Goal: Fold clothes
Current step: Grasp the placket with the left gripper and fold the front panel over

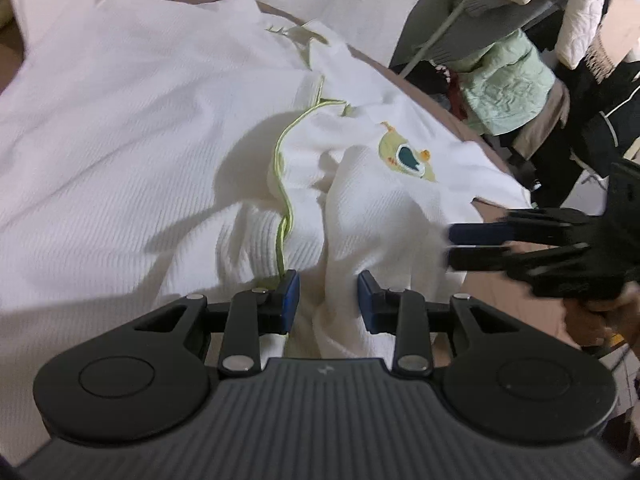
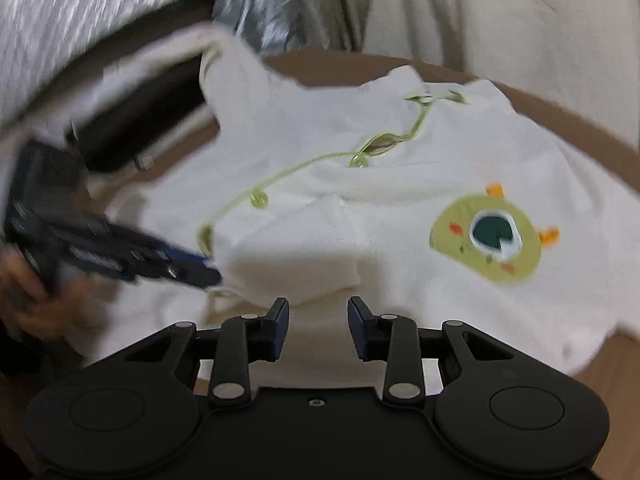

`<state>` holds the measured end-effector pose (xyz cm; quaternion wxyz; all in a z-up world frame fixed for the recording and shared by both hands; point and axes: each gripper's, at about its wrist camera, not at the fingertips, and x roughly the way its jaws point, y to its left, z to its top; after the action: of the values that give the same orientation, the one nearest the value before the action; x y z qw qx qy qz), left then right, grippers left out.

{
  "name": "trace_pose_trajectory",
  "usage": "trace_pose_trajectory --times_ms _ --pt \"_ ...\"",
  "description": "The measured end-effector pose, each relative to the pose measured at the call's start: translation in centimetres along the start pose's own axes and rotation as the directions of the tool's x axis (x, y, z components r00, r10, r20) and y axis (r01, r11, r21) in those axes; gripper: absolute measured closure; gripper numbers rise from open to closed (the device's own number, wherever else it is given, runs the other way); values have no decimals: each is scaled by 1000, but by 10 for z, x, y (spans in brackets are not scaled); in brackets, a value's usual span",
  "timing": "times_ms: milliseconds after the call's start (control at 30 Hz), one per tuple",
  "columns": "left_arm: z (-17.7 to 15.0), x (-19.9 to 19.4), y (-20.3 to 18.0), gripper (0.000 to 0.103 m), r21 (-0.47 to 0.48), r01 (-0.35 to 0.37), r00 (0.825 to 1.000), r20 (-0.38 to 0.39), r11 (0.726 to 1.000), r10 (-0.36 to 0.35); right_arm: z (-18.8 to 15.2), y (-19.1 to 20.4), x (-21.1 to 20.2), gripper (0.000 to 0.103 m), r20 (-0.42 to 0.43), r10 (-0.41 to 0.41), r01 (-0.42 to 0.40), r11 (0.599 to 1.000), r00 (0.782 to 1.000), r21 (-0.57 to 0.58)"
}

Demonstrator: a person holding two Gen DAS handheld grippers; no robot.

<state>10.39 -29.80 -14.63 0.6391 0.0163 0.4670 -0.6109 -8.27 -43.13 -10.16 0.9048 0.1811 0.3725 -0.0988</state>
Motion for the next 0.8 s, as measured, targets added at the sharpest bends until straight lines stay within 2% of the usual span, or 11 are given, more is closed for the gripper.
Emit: trace_pose_trajectory --times_ms 200,233,267,300,367,467,600,667,733,767,800 --pt "-2 1 -8 62 101 89 996 0 991 -90 21 -1 24 63 45 35 -39 994 998 103" --pt "-5 -3 -10 59 125 96 995 12 987 -99 25 -1 28 71 53 40 -46 992 998 120" --pt "-7 -9 -11 57 129 101 994 25 986 -105 28 -2 33 93 61 45 -53 989 997 136" --pt "-10 -16 -11 54 129 105 993 38 986 -111 33 2 32 99 78 48 -60 986 996 158" --pt "-17 -33 -11 33 139 86 994 58 987 -95 37 20 30 100 117 1 -21 986 993 166" --pt "-24 -54 -14 19 120 8 999 46 993 -14 37 51 28 98 173 -74 31 970 982 240" --pt "-32 -65 -9 14 -42 4 1000 -6 999 -4 17 87 16 93 270 -35 -86 903 962 421" --pt "-35 -59 -8 14 -75 -7 1000 -19 997 6 12 115 6 93 243 9 -113 903 970 415" --pt "-37 -58 -13 23 -25 -53 999 -13 998 53 19 145 -11 92 142 -115 69 955 983 290" --pt "-39 -58 -16 43 3 -77 997 -9 997 77 23 160 -20 85 105 -204 178 961 973 212" --pt "-38 -58 -18 50 14 -101 995 -15 995 101 26 172 -28 80 76 -308 297 946 948 128"
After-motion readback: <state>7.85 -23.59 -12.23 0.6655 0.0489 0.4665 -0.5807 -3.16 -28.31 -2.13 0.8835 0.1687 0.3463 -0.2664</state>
